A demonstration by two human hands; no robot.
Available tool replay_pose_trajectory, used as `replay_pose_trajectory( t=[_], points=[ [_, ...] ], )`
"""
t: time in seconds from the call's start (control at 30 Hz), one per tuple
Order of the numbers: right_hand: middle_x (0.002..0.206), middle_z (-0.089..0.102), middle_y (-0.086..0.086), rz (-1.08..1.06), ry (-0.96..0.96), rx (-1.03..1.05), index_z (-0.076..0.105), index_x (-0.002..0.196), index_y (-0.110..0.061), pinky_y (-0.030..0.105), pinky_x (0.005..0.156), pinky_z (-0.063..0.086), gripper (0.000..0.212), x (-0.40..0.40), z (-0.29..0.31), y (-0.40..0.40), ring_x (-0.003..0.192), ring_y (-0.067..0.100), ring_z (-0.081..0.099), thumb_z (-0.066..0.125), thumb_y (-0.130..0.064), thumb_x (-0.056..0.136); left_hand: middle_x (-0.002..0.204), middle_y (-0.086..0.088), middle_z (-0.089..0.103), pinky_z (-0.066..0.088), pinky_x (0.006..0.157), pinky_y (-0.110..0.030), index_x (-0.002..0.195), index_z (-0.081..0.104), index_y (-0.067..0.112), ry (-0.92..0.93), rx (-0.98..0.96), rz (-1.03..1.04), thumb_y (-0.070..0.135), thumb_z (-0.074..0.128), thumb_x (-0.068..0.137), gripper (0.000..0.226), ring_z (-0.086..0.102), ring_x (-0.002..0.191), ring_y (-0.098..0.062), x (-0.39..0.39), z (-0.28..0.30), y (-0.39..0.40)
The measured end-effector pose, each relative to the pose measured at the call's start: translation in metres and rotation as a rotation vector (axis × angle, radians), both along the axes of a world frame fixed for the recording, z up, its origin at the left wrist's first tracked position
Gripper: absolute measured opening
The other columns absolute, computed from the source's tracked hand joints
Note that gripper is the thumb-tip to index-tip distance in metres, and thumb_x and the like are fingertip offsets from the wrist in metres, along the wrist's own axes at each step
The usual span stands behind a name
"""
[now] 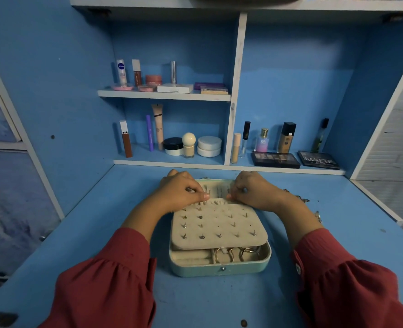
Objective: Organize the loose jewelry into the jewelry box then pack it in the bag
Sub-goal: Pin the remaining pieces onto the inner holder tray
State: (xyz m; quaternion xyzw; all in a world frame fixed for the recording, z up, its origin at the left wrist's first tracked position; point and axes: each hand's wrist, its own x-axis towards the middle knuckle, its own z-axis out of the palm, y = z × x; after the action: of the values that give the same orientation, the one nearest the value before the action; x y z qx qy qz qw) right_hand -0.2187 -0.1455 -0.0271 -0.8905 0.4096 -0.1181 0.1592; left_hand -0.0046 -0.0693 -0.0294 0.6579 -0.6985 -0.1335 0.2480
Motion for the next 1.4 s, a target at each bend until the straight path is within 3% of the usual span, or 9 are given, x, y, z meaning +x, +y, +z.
replay_pose_trajectory(
  t=[0.13,0.23,0.3,0.5,0.6,0.77,1.07,1.23,1.4],
  points=[
    [0.091,0.062,0.007,-0.072,-0.112,0.035,0.074,0.079,-0.012,0.039,0.076,0.049,0.025,0.001,0.007,0.006,0.089,0.023,0.055,0.064,-0.033,0.089,0.099,0.010,0.055,0.034,0.095,-0.032,0.085,0.073,0.035,-0.016,-0.003,0.003,0.048,0.066,0.082,0.015,0.037,0.105,-0.012,0.000,0.000,0.000],
    [0.082,0.062,-0.002,-0.281,-0.266,0.058,0.071,0.088,-0.015,0.027,0.061,0.042,0.020,-0.007,0.012,0.003,0.073,0.016,0.056,0.058,-0.029,0.094,0.100,0.007,0.057,0.035,0.094,-0.032,0.089,0.074,0.032,0.003,-0.012,0.000,0.045,0.066,0.083,0.016,0.038,0.106,-0.013,-0.001,0.001,0.001],
    [0.077,0.062,0.000,-0.466,-0.198,-0.021,0.069,0.090,-0.014,0.026,0.057,0.040,0.018,-0.017,0.010,-0.005,0.068,0.019,0.055,0.052,-0.018,0.094,0.099,0.006,0.056,0.035,0.093,-0.031,0.089,0.073,0.032,0.030,-0.012,-0.003,0.043,0.066,0.084,0.014,0.038,0.105,-0.013,-0.001,0.001,0.000],
    [0.108,0.063,0.017,-0.890,0.086,-0.076,0.061,0.102,-0.005,0.036,0.076,0.043,0.019,-0.052,0.008,-0.018,0.102,0.037,0.057,0.049,-0.005,0.087,0.089,0.012,0.061,0.043,0.085,-0.030,0.078,0.070,0.034,0.272,-0.058,0.016,0.028,0.068,0.086,0.010,0.050,0.090,-0.010,0.000,0.000,-0.002],
    [0.102,0.061,0.015,-0.929,0.112,-0.030,0.060,0.101,-0.006,0.035,0.075,0.043,0.018,-0.061,0.007,-0.020,0.100,0.035,0.058,0.053,-0.006,0.085,0.089,0.012,0.065,0.045,0.072,-0.020,0.087,0.074,0.021,0.417,-0.063,0.031,0.020,0.068,0.087,0.006,0.056,0.080,-0.004,-0.002,0.004,0.000],
    [0.093,0.056,0.012,-0.907,0.093,-0.004,0.052,0.088,-0.009,0.032,0.071,0.040,0.003,-0.063,0.005,-0.019,0.088,0.033,0.053,0.054,-0.008,0.086,0.095,0.007,0.070,0.047,0.076,-0.020,0.089,0.073,0.021,0.508,-0.056,0.072,0.020,0.067,0.088,0.006,0.061,0.092,-0.015,0.000,0.003,-0.001],
    [0.087,0.055,0.009,-0.879,0.079,-0.010,0.053,0.082,-0.009,0.031,0.070,0.040,0.013,-0.061,0.005,-0.018,0.085,0.031,0.051,0.055,-0.019,0.088,0.095,0.007,0.070,0.047,0.077,-0.020,0.087,0.073,0.022,0.507,-0.056,0.077,0.020,0.068,0.087,0.006,0.060,0.087,-0.011,-0.002,0.003,-0.001],
    [0.066,0.053,0.010,-0.826,-0.293,-0.056,0.057,0.072,-0.002,0.029,0.058,0.035,0.021,-0.057,0.008,-0.020,0.066,0.029,0.046,0.049,-0.015,0.086,0.096,0.005,0.071,0.048,0.079,-0.022,0.087,0.073,0.020,0.523,-0.063,0.079,0.018,0.067,0.087,0.006,0.062,0.089,-0.014,-0.003,0.003,-0.001],
    [0.080,0.067,0.006,-0.620,-0.903,0.111,0.061,0.083,-0.006,0.026,0.058,0.041,0.020,-0.048,0.014,-0.012,0.071,0.017,0.056,0.048,-0.015,0.095,0.094,0.008,0.070,0.043,0.073,-0.017,0.090,0.073,0.019,0.526,-0.057,0.070,0.018,0.067,0.088,0.007,0.059,0.083,-0.004,-0.005,0.005,-0.001]
  ],
)
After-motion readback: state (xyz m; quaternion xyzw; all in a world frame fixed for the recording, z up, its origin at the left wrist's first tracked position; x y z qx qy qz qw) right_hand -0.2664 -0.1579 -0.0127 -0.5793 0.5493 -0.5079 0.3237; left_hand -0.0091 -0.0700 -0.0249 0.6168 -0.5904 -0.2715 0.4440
